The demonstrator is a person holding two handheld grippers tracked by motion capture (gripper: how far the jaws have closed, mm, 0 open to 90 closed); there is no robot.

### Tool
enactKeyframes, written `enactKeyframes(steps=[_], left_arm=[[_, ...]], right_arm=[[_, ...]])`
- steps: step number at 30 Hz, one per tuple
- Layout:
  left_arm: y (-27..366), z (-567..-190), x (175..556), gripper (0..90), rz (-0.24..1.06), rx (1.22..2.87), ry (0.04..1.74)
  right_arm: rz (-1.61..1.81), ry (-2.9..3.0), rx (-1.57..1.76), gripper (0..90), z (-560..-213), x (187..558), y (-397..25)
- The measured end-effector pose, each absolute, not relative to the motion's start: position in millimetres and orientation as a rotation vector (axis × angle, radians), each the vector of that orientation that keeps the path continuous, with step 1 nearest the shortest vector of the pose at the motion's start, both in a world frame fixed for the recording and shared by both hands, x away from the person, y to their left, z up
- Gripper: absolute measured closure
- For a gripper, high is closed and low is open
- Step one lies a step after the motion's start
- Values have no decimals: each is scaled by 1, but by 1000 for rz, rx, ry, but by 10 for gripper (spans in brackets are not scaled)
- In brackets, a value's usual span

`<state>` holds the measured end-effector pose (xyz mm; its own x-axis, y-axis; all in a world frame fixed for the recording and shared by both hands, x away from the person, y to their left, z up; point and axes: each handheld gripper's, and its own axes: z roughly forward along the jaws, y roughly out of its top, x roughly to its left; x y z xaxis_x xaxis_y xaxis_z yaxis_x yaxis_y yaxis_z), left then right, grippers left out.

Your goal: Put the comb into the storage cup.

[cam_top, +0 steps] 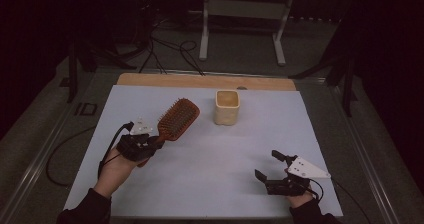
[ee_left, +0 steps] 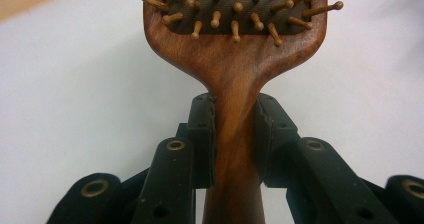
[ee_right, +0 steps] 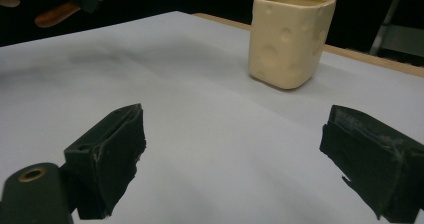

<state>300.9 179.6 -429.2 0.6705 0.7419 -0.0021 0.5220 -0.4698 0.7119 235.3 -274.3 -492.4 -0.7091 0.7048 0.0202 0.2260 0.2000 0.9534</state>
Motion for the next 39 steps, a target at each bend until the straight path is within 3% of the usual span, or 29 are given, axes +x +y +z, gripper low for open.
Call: enactKeyframes(steps=[29, 39], left_arm=[[142, -417, 287, 733, 449, 1929, 796], [131, -430, 282, 733, 411, 1937, 758]], right_arm=[[1503, 2067, 883, 95, -492, 234, -273], [1375, 2050, 988, 95, -478, 236, -268]])
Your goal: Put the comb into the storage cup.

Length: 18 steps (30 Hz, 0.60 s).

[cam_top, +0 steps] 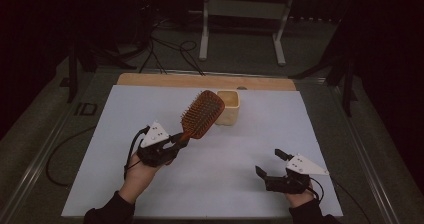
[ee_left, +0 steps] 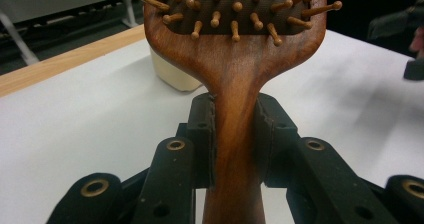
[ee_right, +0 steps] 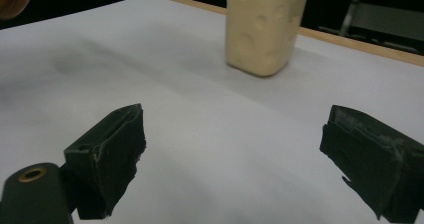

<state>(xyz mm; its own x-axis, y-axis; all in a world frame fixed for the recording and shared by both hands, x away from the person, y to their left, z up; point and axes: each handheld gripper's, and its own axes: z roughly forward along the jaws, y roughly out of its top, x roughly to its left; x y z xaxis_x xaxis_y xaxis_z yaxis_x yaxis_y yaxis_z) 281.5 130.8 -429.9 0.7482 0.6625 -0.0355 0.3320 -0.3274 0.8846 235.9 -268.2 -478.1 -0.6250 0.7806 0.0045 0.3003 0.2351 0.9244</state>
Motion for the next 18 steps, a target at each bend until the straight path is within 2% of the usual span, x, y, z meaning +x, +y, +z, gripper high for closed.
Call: enactKeyframes(steps=[18], left_arm=[[141, -477, 270, 732, 417, 1915, 773]], right_arm=[[1504, 2047, 825, 94, -384, 251, -227]])
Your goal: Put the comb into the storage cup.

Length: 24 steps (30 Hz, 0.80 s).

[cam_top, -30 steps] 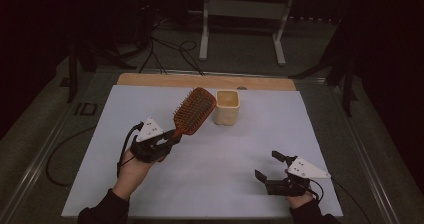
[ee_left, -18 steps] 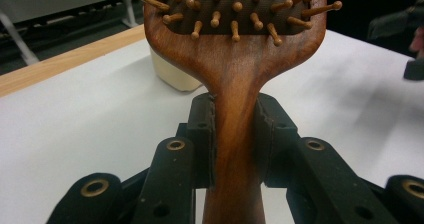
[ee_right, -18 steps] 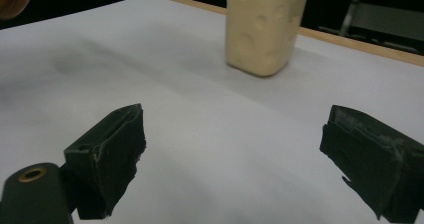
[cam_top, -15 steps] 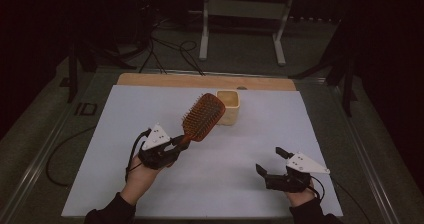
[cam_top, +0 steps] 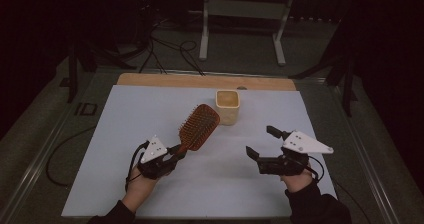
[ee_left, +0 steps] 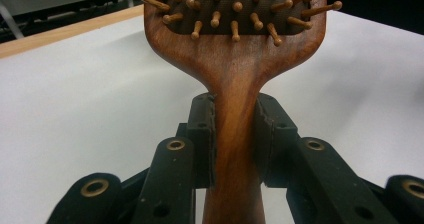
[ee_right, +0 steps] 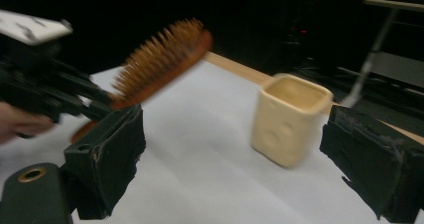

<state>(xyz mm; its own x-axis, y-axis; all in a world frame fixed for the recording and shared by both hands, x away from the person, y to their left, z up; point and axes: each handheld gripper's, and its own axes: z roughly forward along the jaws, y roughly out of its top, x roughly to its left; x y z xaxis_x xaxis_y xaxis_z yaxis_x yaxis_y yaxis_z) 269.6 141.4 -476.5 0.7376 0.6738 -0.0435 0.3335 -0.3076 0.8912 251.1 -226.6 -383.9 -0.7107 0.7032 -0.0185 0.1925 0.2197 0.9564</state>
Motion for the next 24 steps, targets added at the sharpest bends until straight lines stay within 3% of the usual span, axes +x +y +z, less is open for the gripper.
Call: enactKeyframes(steps=[9, 24], left_arm=[[141, -478, 266, 732, 406, 1892, 770], [140, -478, 266, 733, 415, 1875, 751]], right_arm=[[1545, 2082, 743, 93, -357, 267, -188], [1603, 2053, 850, 78, -351, 303, -151]])
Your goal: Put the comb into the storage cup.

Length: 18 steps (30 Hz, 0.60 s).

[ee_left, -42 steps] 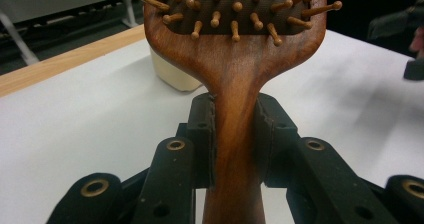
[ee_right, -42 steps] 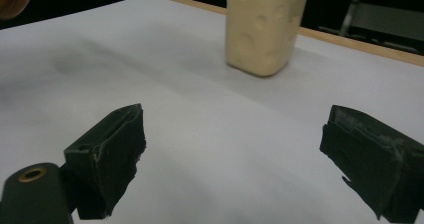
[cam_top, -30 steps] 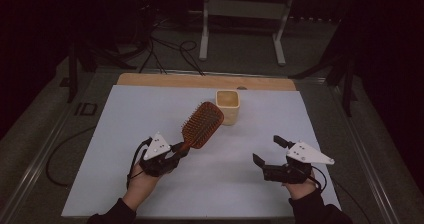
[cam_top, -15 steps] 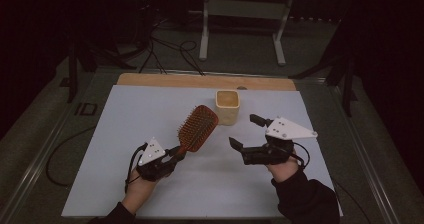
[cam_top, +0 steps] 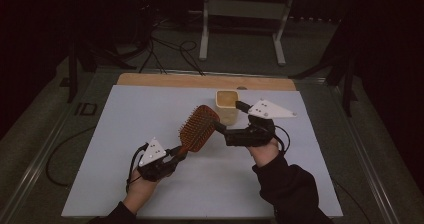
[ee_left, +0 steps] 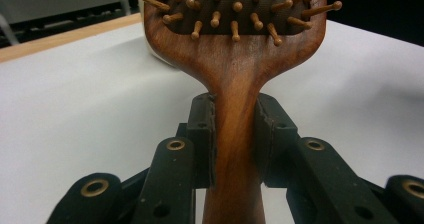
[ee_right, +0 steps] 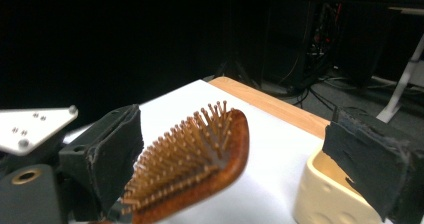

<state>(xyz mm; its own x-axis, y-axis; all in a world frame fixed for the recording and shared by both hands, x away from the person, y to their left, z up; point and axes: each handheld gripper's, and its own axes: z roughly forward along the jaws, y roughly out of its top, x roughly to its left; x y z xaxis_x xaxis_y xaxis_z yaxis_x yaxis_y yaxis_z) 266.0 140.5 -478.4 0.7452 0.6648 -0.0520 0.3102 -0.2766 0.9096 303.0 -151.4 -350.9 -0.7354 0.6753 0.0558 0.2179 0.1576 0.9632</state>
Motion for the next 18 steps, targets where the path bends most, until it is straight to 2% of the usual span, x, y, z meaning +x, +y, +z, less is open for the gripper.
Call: enactKeyframes(steps=[8, 18], left_arm=[[142, -477, 265, 733, 433, 1869, 747], [141, -477, 264, 733, 448, 1849, 732]], right_arm=[[1627, 2024, 1002, 78, -360, 314, -128], [1738, 2063, 1171, 79, -377, 328, -124]])
